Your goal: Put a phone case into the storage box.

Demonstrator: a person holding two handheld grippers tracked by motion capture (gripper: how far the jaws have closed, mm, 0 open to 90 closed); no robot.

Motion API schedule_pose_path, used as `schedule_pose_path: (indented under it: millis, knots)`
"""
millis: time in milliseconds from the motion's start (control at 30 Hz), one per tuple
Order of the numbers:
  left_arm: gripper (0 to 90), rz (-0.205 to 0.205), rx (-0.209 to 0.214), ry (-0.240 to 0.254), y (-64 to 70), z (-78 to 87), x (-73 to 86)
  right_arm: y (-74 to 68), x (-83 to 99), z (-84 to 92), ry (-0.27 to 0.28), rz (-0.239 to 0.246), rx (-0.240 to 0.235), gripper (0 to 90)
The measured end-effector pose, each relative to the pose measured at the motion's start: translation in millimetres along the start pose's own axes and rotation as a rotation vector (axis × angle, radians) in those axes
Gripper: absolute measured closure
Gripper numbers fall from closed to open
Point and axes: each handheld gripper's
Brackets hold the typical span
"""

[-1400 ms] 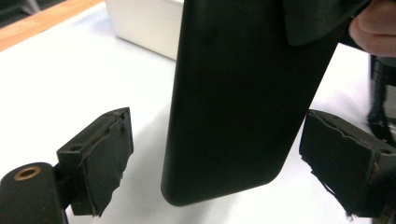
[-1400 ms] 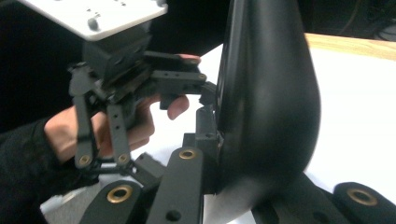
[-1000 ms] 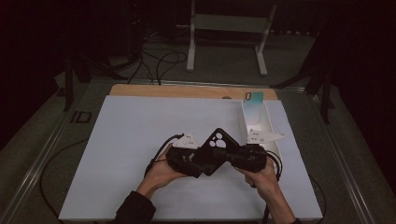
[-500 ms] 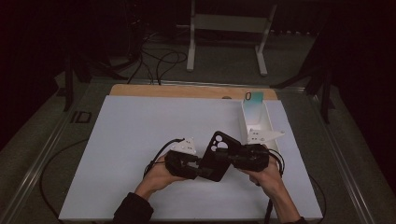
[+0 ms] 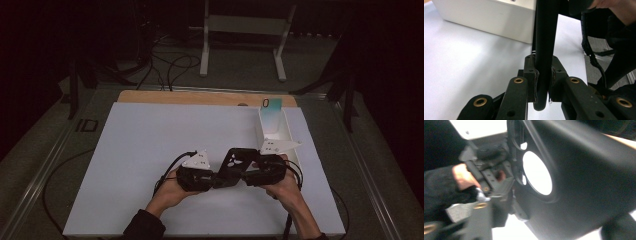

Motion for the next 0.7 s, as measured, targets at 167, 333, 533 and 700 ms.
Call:
schedule_pose_path:
  millis: [167, 333, 533, 700]
  knots:
    - [80.2, 0.023, -0.06, 0.009, -1.7, 4.8, 1.1, 2.7, 2.8, 2.2, 0.02, -0.05, 0.078, 16.0]
    - [80.2, 0.047, -0.102, 0.01, -4.9, 6.2, 3.5, 4.4, 5.0, 8.1, 0.053, -0.086, 0.127, 14.6]
    - [80.2, 0.062, -0.142, 0.007, -5.8, 4.7, 4.5, 3.4, 3.2, 13.8, 0.1, -0.111, 0.175, 14.6]
    - [80.2, 0.075, -0.17, 0.016, -5.5, 4.4, 4.1, -0.6, -0.4, 14.4, 0.128, -0.118, 0.209, 14.6]
Point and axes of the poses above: each handheld gripper's, and its own axes: z roughly backward along the jaws, x roughly out of its underside, y roughly to its right, and after that the axes turned 2 degrees about -y, right-handed
